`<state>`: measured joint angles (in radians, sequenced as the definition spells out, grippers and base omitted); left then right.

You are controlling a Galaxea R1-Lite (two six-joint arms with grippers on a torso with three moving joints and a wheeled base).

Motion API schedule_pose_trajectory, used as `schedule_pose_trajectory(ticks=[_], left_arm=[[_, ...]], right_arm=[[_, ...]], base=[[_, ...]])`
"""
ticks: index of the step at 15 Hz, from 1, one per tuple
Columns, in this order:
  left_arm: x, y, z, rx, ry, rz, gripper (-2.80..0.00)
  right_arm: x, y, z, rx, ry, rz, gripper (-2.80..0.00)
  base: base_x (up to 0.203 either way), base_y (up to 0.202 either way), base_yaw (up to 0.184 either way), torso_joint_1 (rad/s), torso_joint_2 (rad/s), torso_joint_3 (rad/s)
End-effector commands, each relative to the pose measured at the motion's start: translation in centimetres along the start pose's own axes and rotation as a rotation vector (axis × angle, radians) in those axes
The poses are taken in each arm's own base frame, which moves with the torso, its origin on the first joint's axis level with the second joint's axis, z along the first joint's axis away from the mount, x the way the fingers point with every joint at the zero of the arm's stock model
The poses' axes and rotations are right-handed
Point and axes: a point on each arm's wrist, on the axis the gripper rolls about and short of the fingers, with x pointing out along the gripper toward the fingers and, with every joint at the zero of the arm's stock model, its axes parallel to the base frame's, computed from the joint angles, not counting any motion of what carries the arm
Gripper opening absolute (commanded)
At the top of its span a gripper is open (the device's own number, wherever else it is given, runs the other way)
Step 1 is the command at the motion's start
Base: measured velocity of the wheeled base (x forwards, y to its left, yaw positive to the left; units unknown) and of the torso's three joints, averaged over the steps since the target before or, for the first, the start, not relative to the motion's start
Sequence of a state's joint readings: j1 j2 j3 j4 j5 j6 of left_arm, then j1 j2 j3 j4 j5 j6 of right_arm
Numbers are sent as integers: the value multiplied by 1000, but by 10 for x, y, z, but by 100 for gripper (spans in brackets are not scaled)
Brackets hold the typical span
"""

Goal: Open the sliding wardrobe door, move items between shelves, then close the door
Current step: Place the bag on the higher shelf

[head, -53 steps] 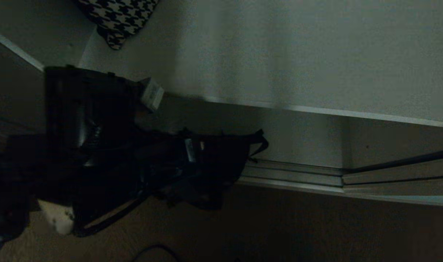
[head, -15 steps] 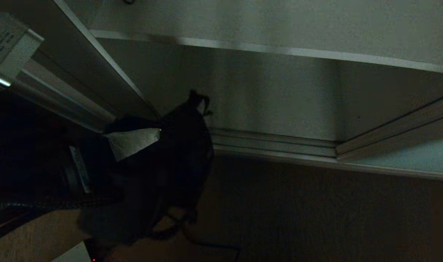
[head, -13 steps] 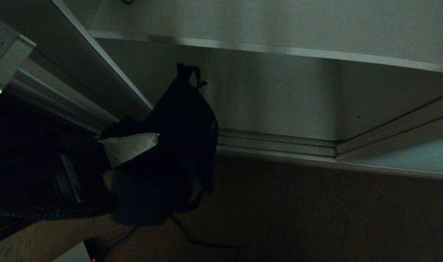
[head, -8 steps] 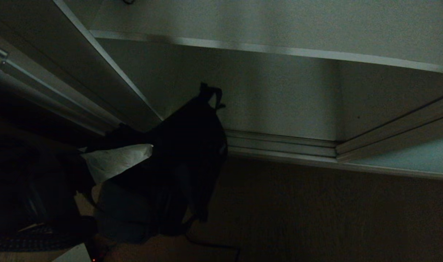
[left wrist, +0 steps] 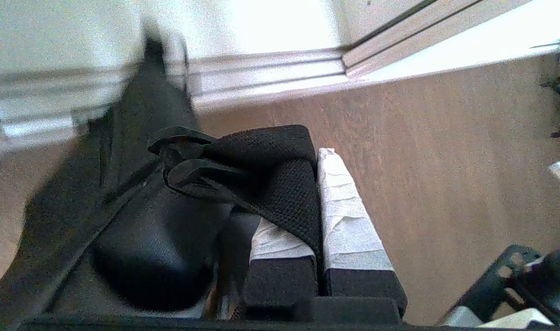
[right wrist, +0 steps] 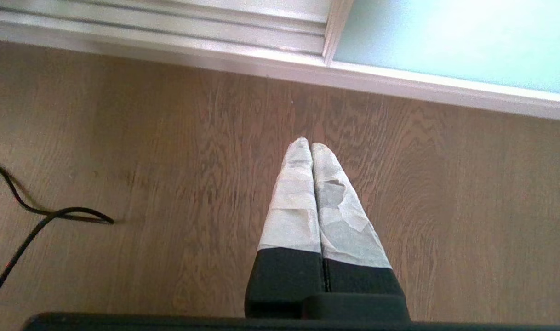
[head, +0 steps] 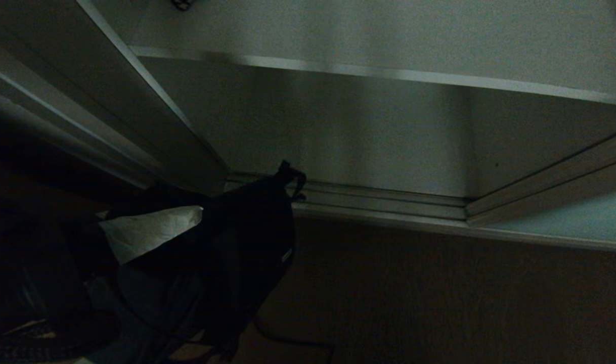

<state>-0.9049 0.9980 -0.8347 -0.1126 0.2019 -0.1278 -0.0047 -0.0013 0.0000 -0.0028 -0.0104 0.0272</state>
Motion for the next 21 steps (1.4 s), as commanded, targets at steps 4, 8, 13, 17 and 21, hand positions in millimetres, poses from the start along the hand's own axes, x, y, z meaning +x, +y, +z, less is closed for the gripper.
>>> schedule_pose_trajectory(ticks=[4, 8, 13, 17, 21], left_arm=[[-6, 1, -5, 9, -1, -7, -280], [-14, -1, -7, 11, 0, -105, -280], [-13, -2, 0, 13, -19, -127, -280], [-15, -3, 5, 11, -38, -134, -280], [-9, -5, 15, 20, -61, -136, -280]], right_arm=[[0, 0, 0, 0, -1, 0, -280], [0, 0, 0, 0, -1, 0, -280], [0, 0, 0, 0, 0, -1, -280], [0, 0, 0, 0, -1, 0, -280], [0, 0, 0, 1, -1, 0, -280]], base=[[0, 0, 0, 2, 0, 183], [0, 0, 0, 0, 3, 202], [0, 0, 0, 0, 5, 199], [0, 0, 0, 0, 1, 201], [0, 0, 0, 5, -3, 204]])
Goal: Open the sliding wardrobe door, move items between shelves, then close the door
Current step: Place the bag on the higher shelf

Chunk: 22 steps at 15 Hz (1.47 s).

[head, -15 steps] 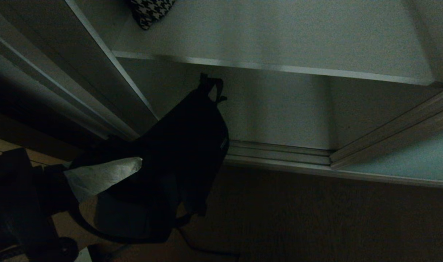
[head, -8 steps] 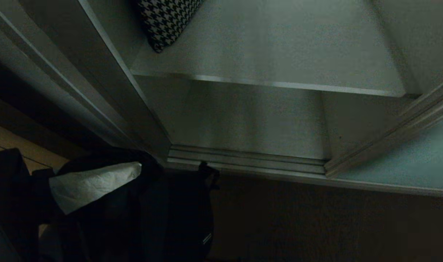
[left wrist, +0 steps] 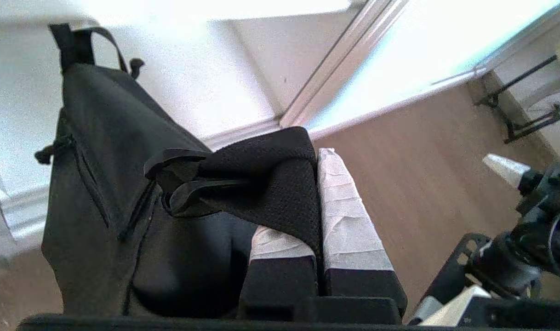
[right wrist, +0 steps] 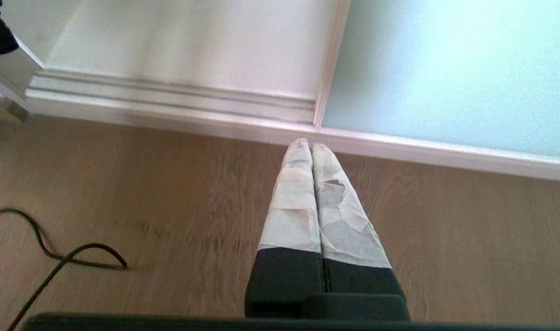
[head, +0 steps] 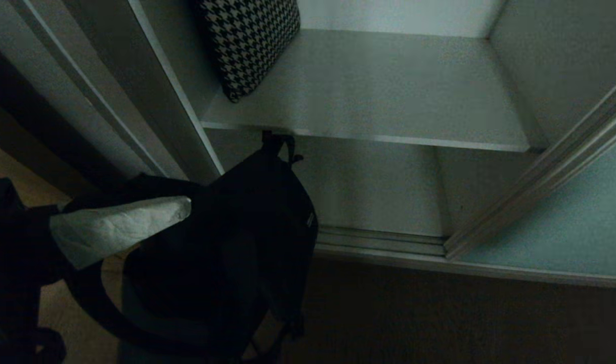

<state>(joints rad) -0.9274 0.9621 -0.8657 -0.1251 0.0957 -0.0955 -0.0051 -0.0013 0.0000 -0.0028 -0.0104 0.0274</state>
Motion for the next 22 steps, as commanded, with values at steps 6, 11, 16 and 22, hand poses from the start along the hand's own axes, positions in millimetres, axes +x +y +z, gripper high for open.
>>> schedule_pose_trajectory(ticks=[6, 11, 16, 22], left_arm=[[25, -4, 17, 0, -16, 5, -280], [32, -6, 31, 24, -48, 0, -280], [32, -8, 53, 84, -117, -8, -280], [71, -16, 93, 113, -211, -10, -280]], right_arm=[[0, 0, 0, 0, -1, 0, -280], [0, 0, 0, 0, -1, -1, -280], [0, 0, 0, 0, -1, 0, -280], [0, 0, 0, 0, 1, -1, -280]], base=[[0, 0, 0, 2, -1, 87], [0, 0, 0, 2, 1, 34], [0, 0, 0, 0, 0, 6], [0, 0, 0, 0, 0, 0]])
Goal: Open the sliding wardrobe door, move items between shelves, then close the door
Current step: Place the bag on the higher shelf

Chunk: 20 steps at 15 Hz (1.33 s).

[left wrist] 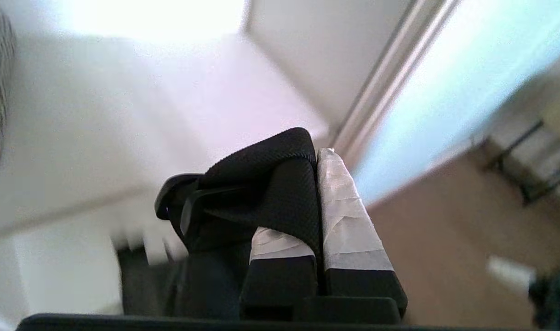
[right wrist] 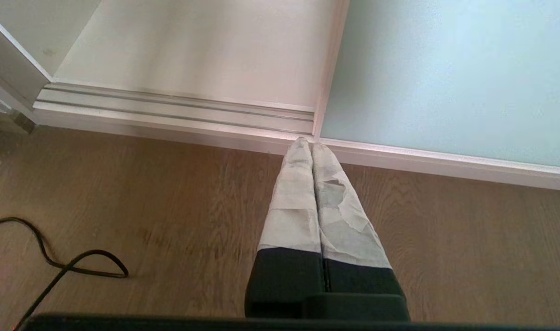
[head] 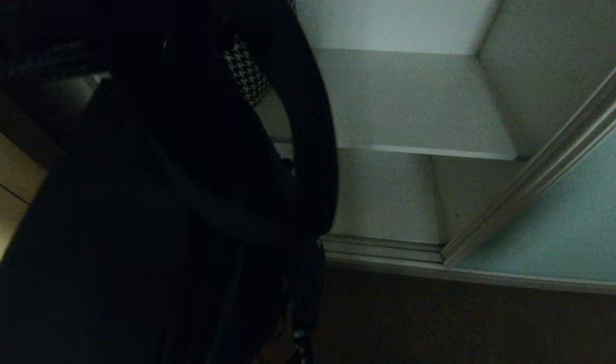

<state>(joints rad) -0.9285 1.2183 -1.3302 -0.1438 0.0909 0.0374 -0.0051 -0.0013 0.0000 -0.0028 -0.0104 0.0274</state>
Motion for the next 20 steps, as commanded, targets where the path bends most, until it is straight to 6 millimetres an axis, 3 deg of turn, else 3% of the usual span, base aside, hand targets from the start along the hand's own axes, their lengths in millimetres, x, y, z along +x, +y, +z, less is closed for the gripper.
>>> schedule_pose_trajectory(ticks=[1, 4, 7, 11, 13, 16, 20], left_arm=[[30, -2, 5, -4, -21, 13, -280], [65, -3, 29, -26, -139, 103, -280], [86, -4, 42, -39, -207, 134, -280], [112, -6, 38, -42, -263, 134, -280], [114, -6, 40, -38, -288, 135, -280], [141, -9, 27, 14, -374, 156, -280], [141, -9, 30, 23, -426, 168, -280]], right_arm=[[0, 0, 0, 0, -1, -1, -280], [0, 0, 0, 0, -1, 0, -280], [0, 0, 0, 0, -1, 0, -280], [0, 0, 0, 0, 1, 0, -280], [0, 0, 0, 0, 1, 0, -280], [0, 0, 0, 0, 0, 0, -280], [0, 0, 0, 0, -1, 0, -280]], base=[[0, 0, 0, 0, 0, 0], [0, 0, 0, 0, 0, 0], [0, 0, 0, 0, 0, 0], [0, 0, 0, 0, 0, 0], [0, 0, 0, 0, 0, 0], [0, 0, 0, 0, 0, 0], [0, 0, 0, 0, 0, 0]])
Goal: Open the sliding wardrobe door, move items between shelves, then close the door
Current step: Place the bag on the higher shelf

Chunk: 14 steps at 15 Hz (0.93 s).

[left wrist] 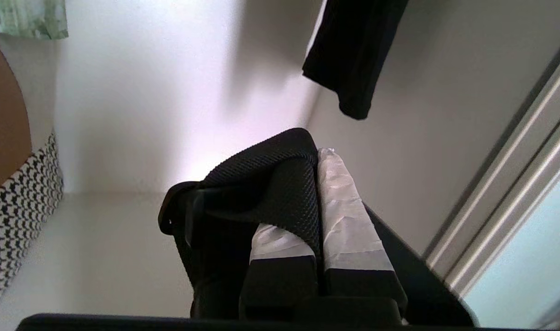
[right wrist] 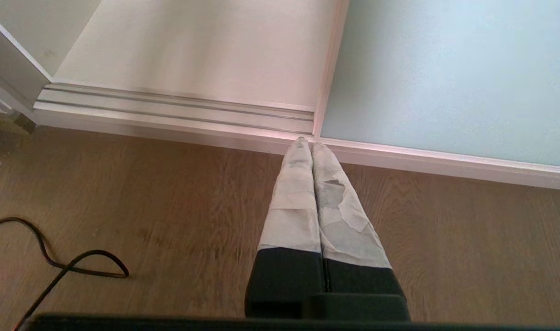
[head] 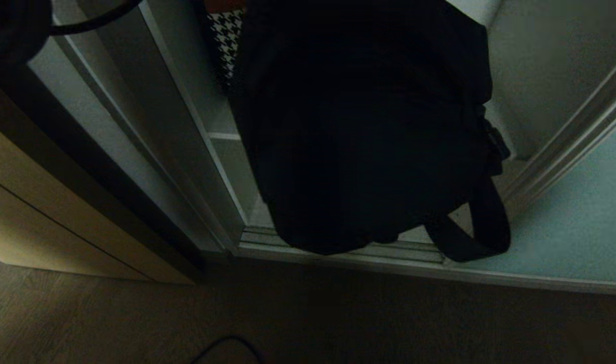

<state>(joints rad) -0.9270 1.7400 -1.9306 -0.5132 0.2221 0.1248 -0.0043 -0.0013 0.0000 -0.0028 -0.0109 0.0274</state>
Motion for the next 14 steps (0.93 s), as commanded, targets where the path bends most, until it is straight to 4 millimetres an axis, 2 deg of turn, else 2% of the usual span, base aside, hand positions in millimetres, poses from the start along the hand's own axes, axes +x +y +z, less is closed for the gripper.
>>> schedule_pose_trajectory(ticks=[1, 14], left_arm=[[2, -1, -5, 13, 5, 3, -280], [2, 1, -4, 12, 1, 48, -280]], right_arm=[[0, 0, 0, 0, 0, 0, -280], [0, 0, 0, 0, -1, 0, -280]], base=[[0, 0, 0, 0, 0, 0], [8, 0, 0, 0, -1, 1]])
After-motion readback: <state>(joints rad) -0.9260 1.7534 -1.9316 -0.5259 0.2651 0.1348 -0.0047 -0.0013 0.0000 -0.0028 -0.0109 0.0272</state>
